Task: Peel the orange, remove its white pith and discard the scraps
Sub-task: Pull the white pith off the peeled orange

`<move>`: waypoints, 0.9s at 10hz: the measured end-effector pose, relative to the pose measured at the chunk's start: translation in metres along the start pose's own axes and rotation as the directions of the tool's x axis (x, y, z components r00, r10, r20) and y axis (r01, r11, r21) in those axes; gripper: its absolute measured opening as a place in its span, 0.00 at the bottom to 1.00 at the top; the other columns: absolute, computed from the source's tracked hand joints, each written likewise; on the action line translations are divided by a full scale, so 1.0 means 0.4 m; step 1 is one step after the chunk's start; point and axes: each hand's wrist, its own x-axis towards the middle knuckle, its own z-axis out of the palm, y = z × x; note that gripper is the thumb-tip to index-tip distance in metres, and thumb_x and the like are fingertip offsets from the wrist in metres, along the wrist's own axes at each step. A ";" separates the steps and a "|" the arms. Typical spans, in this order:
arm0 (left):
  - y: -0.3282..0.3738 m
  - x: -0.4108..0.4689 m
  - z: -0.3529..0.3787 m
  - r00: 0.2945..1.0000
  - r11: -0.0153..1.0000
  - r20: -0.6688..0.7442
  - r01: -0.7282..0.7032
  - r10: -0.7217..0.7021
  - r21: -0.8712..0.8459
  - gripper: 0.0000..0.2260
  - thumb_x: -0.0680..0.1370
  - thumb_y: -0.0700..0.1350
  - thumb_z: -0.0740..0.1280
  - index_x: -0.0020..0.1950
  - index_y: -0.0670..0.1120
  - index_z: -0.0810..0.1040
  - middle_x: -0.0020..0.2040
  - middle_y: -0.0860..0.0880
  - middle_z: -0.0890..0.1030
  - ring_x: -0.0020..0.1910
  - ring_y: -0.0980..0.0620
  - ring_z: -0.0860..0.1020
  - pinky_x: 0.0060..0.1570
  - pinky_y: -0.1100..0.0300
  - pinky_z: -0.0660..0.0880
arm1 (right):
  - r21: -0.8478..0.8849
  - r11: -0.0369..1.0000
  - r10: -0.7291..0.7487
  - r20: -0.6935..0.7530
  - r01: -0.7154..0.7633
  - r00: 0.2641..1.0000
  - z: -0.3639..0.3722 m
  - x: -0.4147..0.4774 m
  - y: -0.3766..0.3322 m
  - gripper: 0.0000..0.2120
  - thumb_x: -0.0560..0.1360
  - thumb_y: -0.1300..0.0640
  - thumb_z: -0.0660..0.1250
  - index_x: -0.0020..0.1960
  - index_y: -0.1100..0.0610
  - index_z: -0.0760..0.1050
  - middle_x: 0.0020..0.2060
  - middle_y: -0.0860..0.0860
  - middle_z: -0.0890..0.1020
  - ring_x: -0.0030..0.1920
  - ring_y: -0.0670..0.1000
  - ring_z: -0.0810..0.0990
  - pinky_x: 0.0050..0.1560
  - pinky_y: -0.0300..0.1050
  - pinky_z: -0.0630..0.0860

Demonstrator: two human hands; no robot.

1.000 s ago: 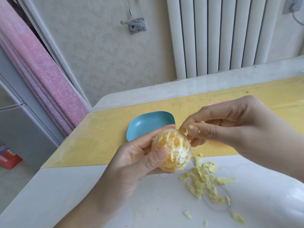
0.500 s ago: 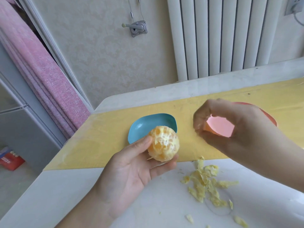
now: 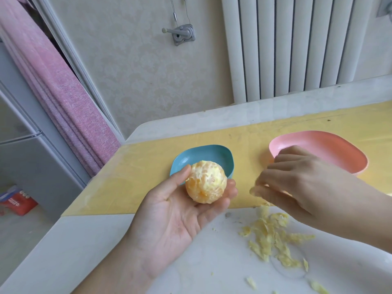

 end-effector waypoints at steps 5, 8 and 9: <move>-0.001 -0.002 0.020 0.999 0.999 -0.028 -0.038 0.039 0.037 0.24 0.61 0.38 0.80 0.54 0.32 0.80 0.61 0.28 0.75 0.59 0.32 0.77 0.49 0.47 0.80 | 0.027 0.995 0.099 -0.112 -0.097 0.989 -0.010 0.001 -0.009 0.14 0.76 0.48 0.61 0.38 0.51 0.81 0.26 0.44 0.78 0.29 0.47 0.77 0.57 0.48 0.71; -0.018 -0.004 0.010 0.995 0.944 -0.029 -0.085 0.099 0.318 0.13 0.75 0.55 0.67 0.54 0.51 0.84 0.59 0.49 0.82 0.66 0.44 0.74 0.53 0.61 0.77 | 0.030 0.995 0.104 -0.199 -0.100 0.974 -0.010 0.007 -0.018 0.17 0.61 0.71 0.78 0.42 0.52 0.84 0.33 0.43 0.83 0.35 0.43 0.80 0.60 0.53 0.73; -0.020 -0.008 0.006 0.996 0.921 -0.042 -0.059 0.081 0.384 0.14 0.77 0.56 0.62 0.55 0.53 0.84 0.57 0.51 0.83 0.63 0.48 0.76 0.51 0.63 0.77 | 0.131 0.990 0.076 -0.208 -0.049 0.975 -0.015 0.008 -0.031 0.08 0.68 0.63 0.75 0.44 0.52 0.84 0.34 0.42 0.83 0.35 0.42 0.78 0.61 0.51 0.73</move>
